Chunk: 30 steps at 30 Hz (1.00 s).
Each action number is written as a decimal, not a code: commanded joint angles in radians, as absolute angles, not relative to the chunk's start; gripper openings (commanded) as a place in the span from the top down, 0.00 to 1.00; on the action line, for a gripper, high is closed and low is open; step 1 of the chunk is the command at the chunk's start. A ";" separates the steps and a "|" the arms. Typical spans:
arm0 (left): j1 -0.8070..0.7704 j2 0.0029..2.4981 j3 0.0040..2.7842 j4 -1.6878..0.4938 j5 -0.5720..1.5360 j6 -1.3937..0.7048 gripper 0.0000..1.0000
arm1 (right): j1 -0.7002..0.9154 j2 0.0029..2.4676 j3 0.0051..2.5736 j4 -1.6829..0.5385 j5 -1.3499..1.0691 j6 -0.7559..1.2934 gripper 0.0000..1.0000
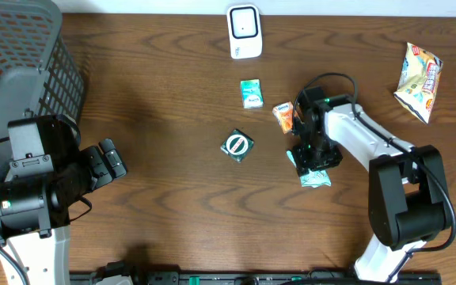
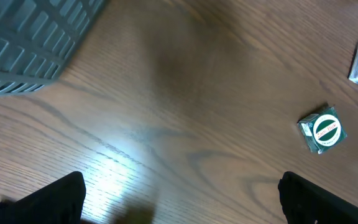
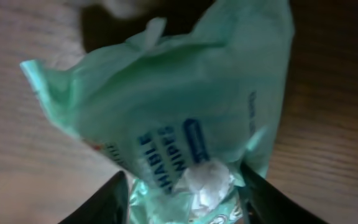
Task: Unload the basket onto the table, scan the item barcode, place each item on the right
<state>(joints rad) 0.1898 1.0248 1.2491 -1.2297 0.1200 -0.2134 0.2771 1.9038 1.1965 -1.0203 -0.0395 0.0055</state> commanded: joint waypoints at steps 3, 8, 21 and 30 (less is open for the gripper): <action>0.195 1.025 1.247 -1.230 0.104 -0.223 0.02 | 0.284 1.904 1.159 -0.981 -0.059 0.006 0.73; 0.195 1.025 1.247 -1.230 0.104 -0.223 0.02 | 0.289 1.904 1.161 -0.964 -0.059 0.011 0.99; 0.195 1.025 1.247 -1.230 0.104 -0.223 0.02 | 0.290 1.904 1.180 -0.986 -0.075 0.059 0.99; 0.195 1.025 1.247 -1.230 0.104 -0.223 0.02 | 0.290 1.904 1.182 -0.994 -0.077 0.051 0.63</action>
